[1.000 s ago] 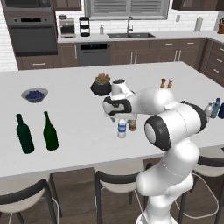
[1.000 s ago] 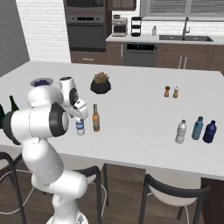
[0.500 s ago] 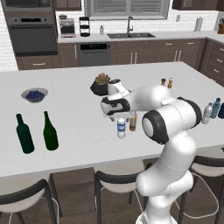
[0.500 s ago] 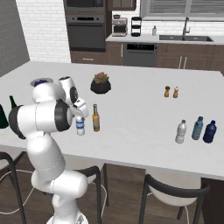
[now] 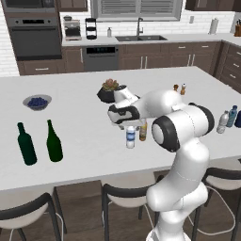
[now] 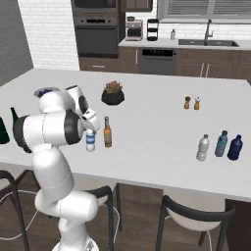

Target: Move the plastic bottles in the middle to the plastics group, and the glass bottles in the middle to the glass group.

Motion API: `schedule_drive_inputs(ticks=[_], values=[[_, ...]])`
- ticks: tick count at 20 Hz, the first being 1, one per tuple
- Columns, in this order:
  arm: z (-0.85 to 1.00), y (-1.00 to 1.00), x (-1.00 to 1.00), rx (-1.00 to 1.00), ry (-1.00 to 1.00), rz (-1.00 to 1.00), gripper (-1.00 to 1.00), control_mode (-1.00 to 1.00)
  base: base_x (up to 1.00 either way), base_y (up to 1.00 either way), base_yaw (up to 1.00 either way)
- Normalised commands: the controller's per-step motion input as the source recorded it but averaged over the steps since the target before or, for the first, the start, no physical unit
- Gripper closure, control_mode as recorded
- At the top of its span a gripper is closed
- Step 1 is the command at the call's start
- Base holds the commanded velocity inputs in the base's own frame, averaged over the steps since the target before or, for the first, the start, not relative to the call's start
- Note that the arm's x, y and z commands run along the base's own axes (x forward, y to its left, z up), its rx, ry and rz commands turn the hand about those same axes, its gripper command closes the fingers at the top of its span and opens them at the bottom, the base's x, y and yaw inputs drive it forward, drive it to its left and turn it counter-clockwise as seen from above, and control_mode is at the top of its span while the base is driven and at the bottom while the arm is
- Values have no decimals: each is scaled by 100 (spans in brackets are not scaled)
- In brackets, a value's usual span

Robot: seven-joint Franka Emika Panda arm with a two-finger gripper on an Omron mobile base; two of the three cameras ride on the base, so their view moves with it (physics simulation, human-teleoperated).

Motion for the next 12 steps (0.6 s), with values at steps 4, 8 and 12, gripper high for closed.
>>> schedule_drive_inputs(ticks=[4,8,12], values=[[-19,-5,-7,-2,0,-5,-100,-100,0,0,0],[-29,-1,-13,0,0,-5,-100,-100,0,0,0],[-40,-1,-23,0,0,-4,100,-100,0,0,0]])
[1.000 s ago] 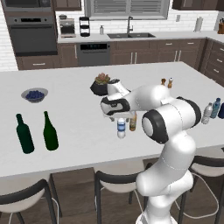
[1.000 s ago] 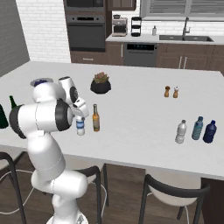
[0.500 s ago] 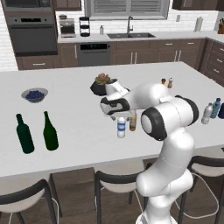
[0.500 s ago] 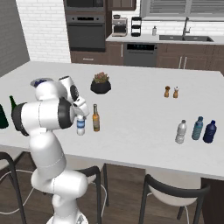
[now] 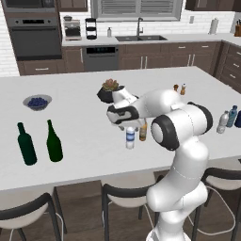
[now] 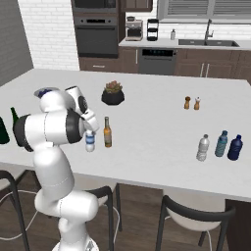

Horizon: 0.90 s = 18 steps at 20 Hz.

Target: Move the plastic bottles in the middle to the plastics group, and the glass bottles in the middle to the glass group.

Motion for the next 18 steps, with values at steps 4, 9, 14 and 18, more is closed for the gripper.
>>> schedule_drive_inputs(ticks=[4,9,14,18], values=[[-45,-8,-27,-2,0,-3,100,-100,0,0,0],[-38,-12,-33,-1,0,0,100,-100,0,0,0],[-25,-5,-38,-2,-3,0,100,-100,0,0,0],[1,0,-69,0,-10,0,100,-100,0,0,0]])
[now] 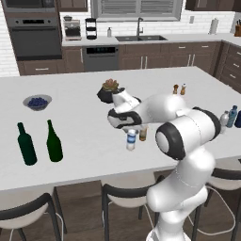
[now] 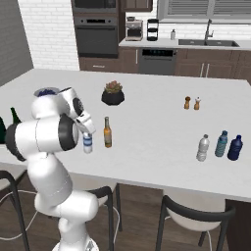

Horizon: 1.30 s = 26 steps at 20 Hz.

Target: Move the plastic bottles in the middle to the plastics group, and the glass bottles in the middle to the glass group.

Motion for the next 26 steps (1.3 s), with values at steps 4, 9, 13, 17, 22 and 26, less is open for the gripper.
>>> schedule_drive_inputs(ticks=[4,9,13,17,22,26], values=[[7,-5,-83,0,-4,0,100,-100,0,0,0],[22,-26,-65,0,-3,0,100,-100,0,0,0],[27,-46,-43,-3,0,0,100,-100,0,0,0],[18,-69,-36,-5,-2,0,100,-100,0,0,0],[15,-84,-22,-2,0,0,100,-100,0,0,0],[12,-85,-3,-5,0,0,100,-100,0,0,0]])
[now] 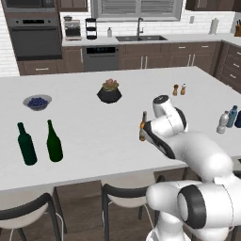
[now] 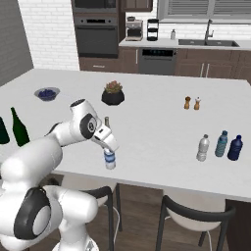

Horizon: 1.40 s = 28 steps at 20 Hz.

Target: Move the plastic bottles in the middle to the plastics group, and the glass bottles in the middle to the glass group.

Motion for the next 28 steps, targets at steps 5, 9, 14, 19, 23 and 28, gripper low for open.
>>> schedule_drive_inputs(ticks=[5,9,14,19,23,28], values=[[9,-90,0,-3,-1,0,100,-100,0,0,0],[4,-86,6,-5,-3,3,100,-100,0,0,0],[0,-85,17,-4,-3,7,100,-100,0,0,0],[0,-87,23,-2,0,8,100,-100,0,0,0],[1,-88,30,0,0,7,100,-100,0,0,0],[5,-87,32,0,0,5,100,-100,0,0,0]])
